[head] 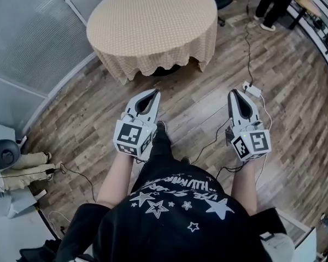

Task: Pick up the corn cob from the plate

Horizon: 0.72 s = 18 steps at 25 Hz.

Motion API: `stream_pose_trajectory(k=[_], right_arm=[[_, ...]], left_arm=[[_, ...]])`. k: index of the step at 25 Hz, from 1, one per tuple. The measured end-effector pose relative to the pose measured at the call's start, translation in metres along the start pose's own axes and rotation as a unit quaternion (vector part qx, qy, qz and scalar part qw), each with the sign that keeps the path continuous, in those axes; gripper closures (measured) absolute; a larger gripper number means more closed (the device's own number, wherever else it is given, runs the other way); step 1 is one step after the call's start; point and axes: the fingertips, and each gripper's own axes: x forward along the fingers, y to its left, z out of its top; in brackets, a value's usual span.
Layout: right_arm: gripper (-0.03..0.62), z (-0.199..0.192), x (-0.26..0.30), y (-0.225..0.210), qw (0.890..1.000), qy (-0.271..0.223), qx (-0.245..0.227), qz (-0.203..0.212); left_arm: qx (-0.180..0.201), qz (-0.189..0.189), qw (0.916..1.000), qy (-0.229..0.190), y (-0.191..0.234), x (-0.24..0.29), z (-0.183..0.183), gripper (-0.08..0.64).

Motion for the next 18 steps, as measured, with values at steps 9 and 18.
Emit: stream_pose_trajectory(k=[9, 18], right_arm=[[0.560, -0.001, 0.073, -0.027, 1.000, 0.012, -0.004, -0.027], [0.560, 0.008, 0.179, -0.030, 0.999, 0.015, 0.002, -0.032]], left_arm=[[-0.009, -0.019, 0.9998, 0.003, 0.060, 0.065, -0.002, 0.554], [-0.022, -0.020, 0.9996, -0.002, 0.152, 0.112, 0.004, 0.554]])
